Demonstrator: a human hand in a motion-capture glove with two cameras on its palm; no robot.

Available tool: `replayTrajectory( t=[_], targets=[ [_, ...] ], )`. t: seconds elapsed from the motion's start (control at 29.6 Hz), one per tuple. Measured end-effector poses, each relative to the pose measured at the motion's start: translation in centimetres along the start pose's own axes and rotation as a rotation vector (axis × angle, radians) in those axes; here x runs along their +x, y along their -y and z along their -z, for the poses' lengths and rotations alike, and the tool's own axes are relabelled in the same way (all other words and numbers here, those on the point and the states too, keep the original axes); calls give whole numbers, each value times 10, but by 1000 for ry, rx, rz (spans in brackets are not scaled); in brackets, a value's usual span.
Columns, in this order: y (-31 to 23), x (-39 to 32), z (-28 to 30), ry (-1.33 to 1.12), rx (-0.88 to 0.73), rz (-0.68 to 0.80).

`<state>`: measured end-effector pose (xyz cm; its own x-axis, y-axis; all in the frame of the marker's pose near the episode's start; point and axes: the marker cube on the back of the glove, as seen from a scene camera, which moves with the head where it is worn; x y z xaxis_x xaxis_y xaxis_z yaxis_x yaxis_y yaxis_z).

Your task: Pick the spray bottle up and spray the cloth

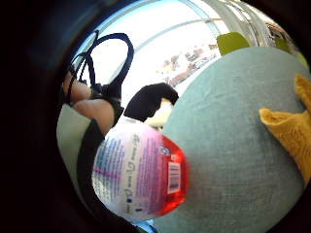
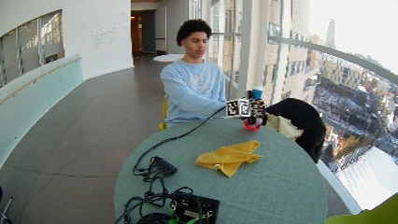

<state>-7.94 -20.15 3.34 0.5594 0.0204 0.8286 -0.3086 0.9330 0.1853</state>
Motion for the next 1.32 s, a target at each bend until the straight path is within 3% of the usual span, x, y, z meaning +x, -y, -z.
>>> replayTrajectory(
  t=[0.54, 0.74, 1.05, 1.32],
  targets=[
    [-23, 4, 27, -63, -10, -8],
    [-54, -1, 92, -191, -31, -25],
    [-144, -5, 226, -525, 1, -17],
    [-212, -1, 282, -755, -30, -70]
  ],
)
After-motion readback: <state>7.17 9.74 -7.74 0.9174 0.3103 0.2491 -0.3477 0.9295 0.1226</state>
